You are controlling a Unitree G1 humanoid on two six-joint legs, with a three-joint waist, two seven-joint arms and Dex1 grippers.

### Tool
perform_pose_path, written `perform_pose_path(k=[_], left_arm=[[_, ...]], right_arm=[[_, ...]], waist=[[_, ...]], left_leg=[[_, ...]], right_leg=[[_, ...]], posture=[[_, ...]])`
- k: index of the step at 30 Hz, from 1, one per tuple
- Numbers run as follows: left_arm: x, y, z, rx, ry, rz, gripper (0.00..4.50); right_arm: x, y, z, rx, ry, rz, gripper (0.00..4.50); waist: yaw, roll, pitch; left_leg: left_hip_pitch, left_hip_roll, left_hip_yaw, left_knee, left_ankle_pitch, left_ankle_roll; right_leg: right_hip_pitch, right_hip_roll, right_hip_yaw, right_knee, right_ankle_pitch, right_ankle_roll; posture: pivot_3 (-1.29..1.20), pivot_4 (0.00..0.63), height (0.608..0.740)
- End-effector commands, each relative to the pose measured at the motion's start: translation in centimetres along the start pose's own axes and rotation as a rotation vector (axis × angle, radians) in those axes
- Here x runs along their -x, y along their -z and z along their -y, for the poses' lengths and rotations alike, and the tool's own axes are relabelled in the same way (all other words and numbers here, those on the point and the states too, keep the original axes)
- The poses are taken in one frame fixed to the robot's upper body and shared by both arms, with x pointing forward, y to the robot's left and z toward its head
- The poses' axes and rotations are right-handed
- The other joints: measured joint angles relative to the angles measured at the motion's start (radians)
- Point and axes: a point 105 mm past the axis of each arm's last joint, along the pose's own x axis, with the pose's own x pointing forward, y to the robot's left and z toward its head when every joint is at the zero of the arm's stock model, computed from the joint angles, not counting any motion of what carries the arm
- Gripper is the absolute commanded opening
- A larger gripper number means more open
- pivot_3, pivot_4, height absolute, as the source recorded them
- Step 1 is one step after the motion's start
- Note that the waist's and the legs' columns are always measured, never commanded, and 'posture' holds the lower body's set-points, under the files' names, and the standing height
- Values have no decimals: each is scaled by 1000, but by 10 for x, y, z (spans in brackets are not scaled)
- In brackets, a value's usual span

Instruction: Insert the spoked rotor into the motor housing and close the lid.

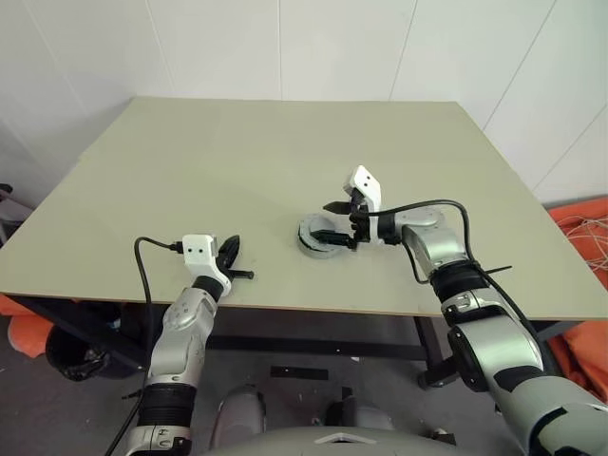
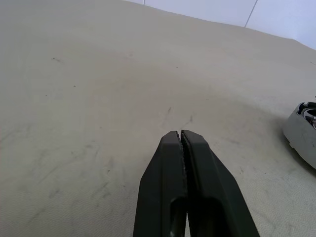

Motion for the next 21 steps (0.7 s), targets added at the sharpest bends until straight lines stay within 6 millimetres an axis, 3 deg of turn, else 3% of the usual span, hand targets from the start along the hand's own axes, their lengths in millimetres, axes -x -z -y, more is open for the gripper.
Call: perform_pose_path(k=[1, 9, 21], left_arm=[[-1, -20, 3, -14, 9, 71, 66], [-1, -20, 2, -5, 2, 73, 66], [0, -20, 2, 3, 1, 75, 66]], right_arm=[[-3, -15, 1, 54, -22, 25, 4493], [-4, -5, -7, 48, -95, -15, 4493], [-4, 1, 2, 68, -48, -38, 4493]], waist=[[0, 0, 0], [1, 0, 0], [0, 0, 0]], left_leg=[[0, 0, 0, 0, 0, 0], [-1, 0, 0, 0, 0, 1], [-1, 0, 0, 1, 0, 1]], right_leg=[[0, 0, 0, 0, 0, 0], [-1, 0, 0, 0, 0, 0], [-1, 0, -1, 0, 0, 0]], posture=[[0, 0, 740], [0, 0, 740], [0, 0, 740]])
